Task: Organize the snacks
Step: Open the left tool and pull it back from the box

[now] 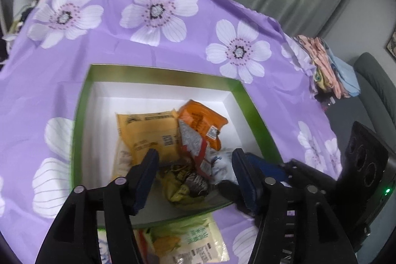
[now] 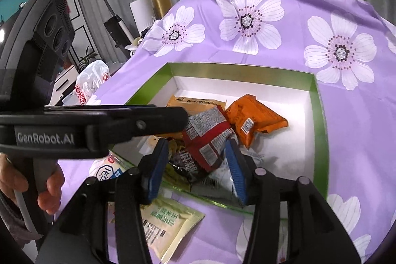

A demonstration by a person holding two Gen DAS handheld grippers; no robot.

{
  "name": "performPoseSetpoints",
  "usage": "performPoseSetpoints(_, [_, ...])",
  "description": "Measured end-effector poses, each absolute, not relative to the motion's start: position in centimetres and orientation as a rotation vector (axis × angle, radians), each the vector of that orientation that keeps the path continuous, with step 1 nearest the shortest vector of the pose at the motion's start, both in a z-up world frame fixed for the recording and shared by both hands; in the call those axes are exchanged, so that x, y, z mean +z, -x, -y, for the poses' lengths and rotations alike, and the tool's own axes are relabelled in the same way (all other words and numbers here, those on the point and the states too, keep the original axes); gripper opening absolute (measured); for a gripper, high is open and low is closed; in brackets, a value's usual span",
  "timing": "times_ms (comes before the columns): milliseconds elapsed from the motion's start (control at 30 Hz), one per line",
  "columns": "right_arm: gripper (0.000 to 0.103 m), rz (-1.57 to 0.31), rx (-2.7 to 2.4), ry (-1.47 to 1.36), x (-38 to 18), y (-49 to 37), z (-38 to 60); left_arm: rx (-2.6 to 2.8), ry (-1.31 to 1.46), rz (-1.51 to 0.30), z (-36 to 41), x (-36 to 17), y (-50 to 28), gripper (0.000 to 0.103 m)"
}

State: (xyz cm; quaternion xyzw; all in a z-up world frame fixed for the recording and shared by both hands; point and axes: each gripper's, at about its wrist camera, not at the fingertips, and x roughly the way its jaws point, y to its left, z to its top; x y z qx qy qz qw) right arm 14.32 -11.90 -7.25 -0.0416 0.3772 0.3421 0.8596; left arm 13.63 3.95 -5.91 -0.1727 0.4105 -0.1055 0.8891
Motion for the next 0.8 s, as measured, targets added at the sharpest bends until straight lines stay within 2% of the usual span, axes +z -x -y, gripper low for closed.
performPoseSetpoints(100, [0.052,-0.785,0.713,0.077,-6.8,-13.6,12.5,-0.176,0.338,-0.848,-4.2,-5.4,-12.3,0.062])
performPoseSetpoints(200, [0.056,-0.774,0.705,0.067,-6.3,-12.3,13.2,-0.135,0.313,-0.841,-4.2,-5.0,-10.8,0.078])
performPoseSetpoints(300, [0.059,-0.771,0.698,0.061,-6.0,-11.0,13.9,-0.119,0.296,-0.832,-4.2,-4.6,-9.1,0.079])
performPoseSetpoints(533, [0.074,-0.758,0.672,0.022,-5.1,-7.2,15.6,-0.085,0.239,-0.835,-3.2,-4.1,-5.4,0.081])
performPoseSetpoints(667, [0.077,-0.762,0.666,0.021,-4.7,-5.4,16.0,-0.063,0.211,-0.828,-2.9,-3.8,-3.7,0.082])
performPoseSetpoints(800, [0.089,-0.77,0.655,0.028,-4.4,-3.9,16.2,-0.037,0.174,-0.825,-2.5,-3.7,-2.3,0.082])
